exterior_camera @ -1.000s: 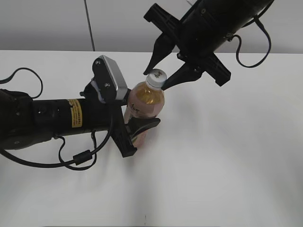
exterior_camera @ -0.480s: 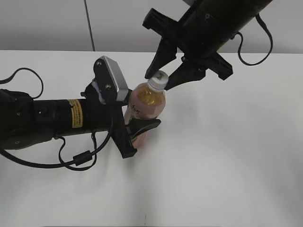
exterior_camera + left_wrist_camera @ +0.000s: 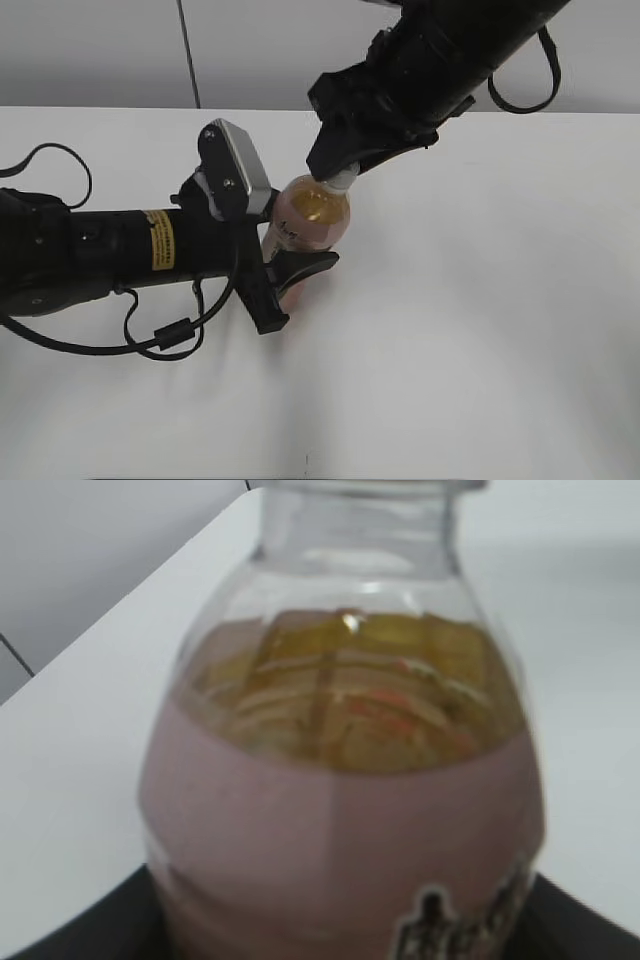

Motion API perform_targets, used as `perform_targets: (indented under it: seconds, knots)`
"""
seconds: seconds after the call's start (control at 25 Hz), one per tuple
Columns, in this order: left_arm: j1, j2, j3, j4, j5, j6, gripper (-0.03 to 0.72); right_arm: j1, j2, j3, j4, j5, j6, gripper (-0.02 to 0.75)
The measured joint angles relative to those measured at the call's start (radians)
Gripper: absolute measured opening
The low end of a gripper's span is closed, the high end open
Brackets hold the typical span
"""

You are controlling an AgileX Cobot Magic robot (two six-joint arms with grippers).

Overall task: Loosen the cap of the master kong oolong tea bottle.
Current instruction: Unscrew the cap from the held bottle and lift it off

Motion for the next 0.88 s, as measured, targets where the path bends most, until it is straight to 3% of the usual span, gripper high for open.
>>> perform_targets:
  seconds: [0.36,0.88]
  knots:
    - [0.000,0.000,0.000,-0.011,0.012,-0.002,0.405,0.001,0.000,0.001,-0.043,-0.033,-0.498,0.286]
    - [0.003,0.000,0.000,-0.027,0.011,-0.007,0.404,-0.005,0.002,0.009,0.100,-0.060,-1.300,0.279]
